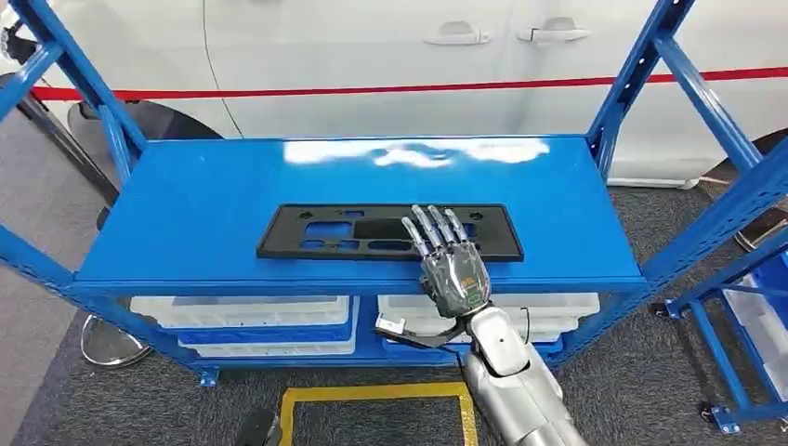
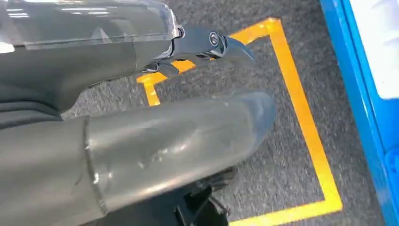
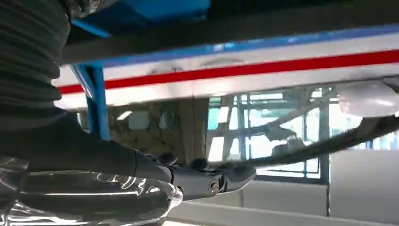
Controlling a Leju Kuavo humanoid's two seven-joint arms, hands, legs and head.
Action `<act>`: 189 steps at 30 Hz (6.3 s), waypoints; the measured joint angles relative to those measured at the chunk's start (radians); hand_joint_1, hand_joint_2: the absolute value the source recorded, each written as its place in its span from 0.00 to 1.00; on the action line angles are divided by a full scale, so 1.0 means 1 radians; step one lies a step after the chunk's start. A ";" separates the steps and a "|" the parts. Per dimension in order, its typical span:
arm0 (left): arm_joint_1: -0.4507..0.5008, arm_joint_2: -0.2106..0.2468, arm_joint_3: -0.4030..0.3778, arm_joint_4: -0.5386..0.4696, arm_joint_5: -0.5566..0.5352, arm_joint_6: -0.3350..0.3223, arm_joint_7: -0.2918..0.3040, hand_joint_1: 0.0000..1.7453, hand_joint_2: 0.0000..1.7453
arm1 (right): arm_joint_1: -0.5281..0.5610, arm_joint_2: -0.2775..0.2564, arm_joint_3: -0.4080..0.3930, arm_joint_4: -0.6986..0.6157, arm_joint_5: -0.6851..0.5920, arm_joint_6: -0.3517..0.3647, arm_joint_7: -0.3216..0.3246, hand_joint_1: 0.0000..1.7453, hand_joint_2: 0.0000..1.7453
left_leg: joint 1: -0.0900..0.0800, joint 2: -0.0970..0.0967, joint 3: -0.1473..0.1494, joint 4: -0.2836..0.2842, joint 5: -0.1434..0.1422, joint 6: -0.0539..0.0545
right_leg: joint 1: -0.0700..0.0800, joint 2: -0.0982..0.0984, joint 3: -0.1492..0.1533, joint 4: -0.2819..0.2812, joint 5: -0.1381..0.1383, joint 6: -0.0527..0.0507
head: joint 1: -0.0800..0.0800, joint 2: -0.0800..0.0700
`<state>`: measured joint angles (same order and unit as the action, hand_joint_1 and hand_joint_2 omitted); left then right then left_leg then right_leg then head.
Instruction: Take the parts from the cabinet and place them on the table.
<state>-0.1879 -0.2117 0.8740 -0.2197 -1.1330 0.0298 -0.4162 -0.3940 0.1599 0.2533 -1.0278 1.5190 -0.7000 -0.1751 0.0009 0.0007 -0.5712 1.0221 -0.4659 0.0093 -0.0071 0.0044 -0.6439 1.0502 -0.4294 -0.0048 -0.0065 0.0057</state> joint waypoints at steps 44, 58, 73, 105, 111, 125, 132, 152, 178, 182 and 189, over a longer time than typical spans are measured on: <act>0.005 0.000 -0.017 0.000 0.025 -0.008 -0.009 0.00 0.00 | -0.068 0.049 -0.126 0.114 -0.130 0.000 -0.202 0.00 1.00 | 0.001 -0.003 -0.028 0.002 0.028 -0.002 | -0.004 -0.002 0.032 -0.013 -0.016 0.000 | -0.001 0.000; 0.005 -0.004 -0.026 0.000 0.027 -0.015 -0.020 0.00 0.00 | -0.043 0.063 -0.176 0.081 -0.136 0.000 -0.225 0.00 1.00 | -0.003 -0.005 -0.025 0.010 0.022 0.014 | 0.000 -0.004 0.028 -0.006 -0.020 0.016 | 0.000 0.000; 0.005 -0.005 -0.026 0.000 0.034 0.003 -0.021 0.00 0.00 | -0.043 0.075 -0.182 0.068 -0.132 0.000 -0.232 0.00 1.00 | 0.005 -0.004 -0.055 0.082 -0.034 -0.017 | -0.008 -0.003 0.031 -0.013 -0.013 -0.019 | -0.001 0.000; -0.007 -0.008 -0.027 0.000 0.053 0.019 -0.022 0.00 0.00 | -0.049 0.072 -0.111 0.132 -0.043 0.000 -0.116 0.00 1.00 | 0.006 -0.004 -0.031 0.006 0.043 -0.004 | -0.004 -0.002 0.045 -0.021 -0.015 -0.018 | -0.001 0.000; -0.006 -0.009 -0.029 0.000 0.054 0.009 -0.033 0.00 0.00 | -0.057 0.064 -0.093 0.139 -0.063 -0.001 -0.105 0.00 1.00 | 0.007 -0.004 -0.011 -0.032 0.048 0.023 | 0.000 -0.004 0.039 -0.005 -0.032 0.016 | 0.000 0.000; 0.000 -0.008 -0.050 0.000 0.049 -0.021 -0.059 0.00 0.00 | -0.059 0.051 -0.084 0.146 -0.083 0.000 -0.111 0.00 1.00 | 0.003 -0.005 0.006 -0.006 -0.014 -0.012 | -0.008 0.000 0.048 -0.011 -0.047 -0.008 | 0.000 0.000; 0.016 -0.007 -0.051 0.000 0.051 -0.023 -0.062 0.00 0.00 | -0.054 0.051 -0.083 0.145 -0.085 0.000 -0.120 0.00 1.00 | 0.009 -0.004 -0.233 0.304 -0.019 -0.025 | -0.005 0.001 0.148 -0.021 -0.117 -0.026 | -0.001 0.000; 0.002 -0.009 -0.051 0.000 0.074 0.014 -0.044 0.00 0.00 | -0.047 0.050 -0.088 0.145 -0.106 -0.003 -0.140 1.00 1.00 | 0.022 -0.025 -0.021 0.019 0.010 -0.007 | -0.027 0.002 0.035 0.012 -0.039 0.049 | 0.012 0.000; -0.009 -0.009 -0.052 0.000 0.096 0.109 -0.087 0.00 0.00 | -0.047 0.062 -0.167 0.102 -0.139 -0.003 -0.237 1.00 1.00 | 0.005 -0.008 -0.044 -0.004 0.045 0.034 | -0.015 -0.004 -0.094 0.280 -0.168 0.022 | 0.011 0.000; -0.009 -0.013 -0.056 0.000 0.096 0.154 -0.106 0.00 0.00 | -0.057 0.066 -0.185 0.061 -0.198 -0.003 -0.308 1.00 1.00 | 0.001 -0.011 -0.042 0.010 0.035 0.027 | -0.012 -0.004 0.011 0.030 -0.019 0.004 | 0.011 0.000; -0.007 -0.012 -0.066 0.000 0.108 0.184 -0.143 0.00 0.00 | -0.115 0.085 -0.151 -0.087 -0.351 -0.003 -0.305 1.00 1.00 | -0.002 -0.008 -0.061 0.049 0.003 -0.012 | -0.016 -0.006 0.026 -0.008 -0.021 -0.015 | 0.011 0.000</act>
<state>-0.1952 -0.2235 0.8080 -0.2201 -1.0250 0.2136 -0.5593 -0.5092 0.2453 0.1024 -1.1152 1.1684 -0.7027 -0.4801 -0.0006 -0.0073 -0.6321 1.0716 -0.4629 -0.0023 -0.0227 -0.0018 -0.6181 1.0422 -0.4507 -0.0200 0.0042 0.0057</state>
